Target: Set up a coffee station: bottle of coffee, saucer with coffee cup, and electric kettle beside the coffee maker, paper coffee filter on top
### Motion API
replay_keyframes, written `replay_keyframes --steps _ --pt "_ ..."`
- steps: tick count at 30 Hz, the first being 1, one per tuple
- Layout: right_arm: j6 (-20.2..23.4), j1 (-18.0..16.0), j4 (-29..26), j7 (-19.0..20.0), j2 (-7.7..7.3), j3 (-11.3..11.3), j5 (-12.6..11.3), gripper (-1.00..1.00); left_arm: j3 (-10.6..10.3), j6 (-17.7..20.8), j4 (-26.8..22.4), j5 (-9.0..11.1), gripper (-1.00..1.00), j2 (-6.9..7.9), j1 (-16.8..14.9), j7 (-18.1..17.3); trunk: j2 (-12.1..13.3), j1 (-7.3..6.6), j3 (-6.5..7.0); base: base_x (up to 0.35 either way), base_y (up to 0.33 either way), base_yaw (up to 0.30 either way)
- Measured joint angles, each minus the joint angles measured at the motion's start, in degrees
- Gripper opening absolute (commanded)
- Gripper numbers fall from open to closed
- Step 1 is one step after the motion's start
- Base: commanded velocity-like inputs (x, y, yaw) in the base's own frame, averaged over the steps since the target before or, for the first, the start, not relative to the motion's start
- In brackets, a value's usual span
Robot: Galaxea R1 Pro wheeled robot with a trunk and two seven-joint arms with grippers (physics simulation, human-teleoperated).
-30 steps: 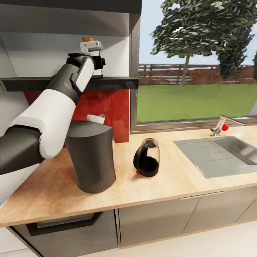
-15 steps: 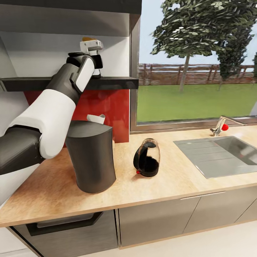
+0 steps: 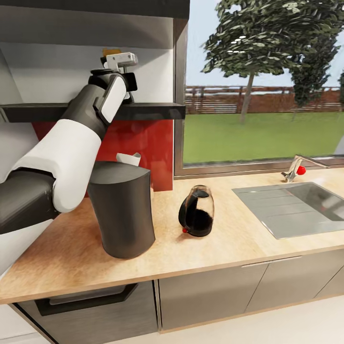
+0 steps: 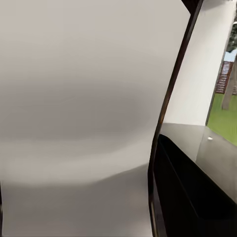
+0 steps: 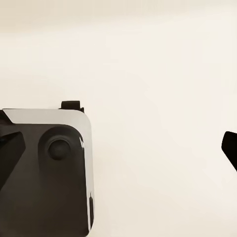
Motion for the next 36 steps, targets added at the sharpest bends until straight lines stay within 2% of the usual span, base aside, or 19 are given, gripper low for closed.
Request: replay_keyframes --steps 8,17,19,29,34,36 --pt "0.0 0.0 0.0 0.0 0.00 0.0 0.0 1.00 -0.1 0.2 -2.7 -0.4 -1.00 -0.08 0.0 0.0 0.0 0.02 0.00 -0.078 0.000 0.000" --pt "-0.1 0.0 -0.1 0.4 0.00 0.3 0.5 1.00 0.0 0.2 -2.5 -0.3 -1.00 -0.09 0.1 0.0 0.0 0.04 0.00 -0.300 0.000 0.000" --pt "-0.2 0.0 -0.2 0.3 0.00 0.4 0.5 1.00 0.1 0.2 -2.6 -0.2 -1.00 -0.09 1.4 0.0 0.0 0.03 -0.01 -0.335 0.000 0.000" --pt "-0.3 0.0 -0.3 0.3 0.05 0.3 0.4 1.00 0.0 0.2 -2.7 -0.2 -1.00 -0.09 2.5 -0.1 0.0 0.04 0.00 -0.336 0.000 0.000" --pt "-0.3 0.0 -0.3 0.3 0.09 0.3 0.3 1.00 0.0 0.3 -4.3 0.0 -1.00 -0.09 5.3 -0.3 0.0 0.04 0.00 -0.338 0.000 0.000" --pt "-0.3 0.0 -0.4 0.3 0.09 0.3 0.4 1.00 -0.1 0.4 -7.4 0.5 -1.00 -0.29 7.8 -0.7 0.0 0.03 -0.02 -0.338 0.000 0.000"
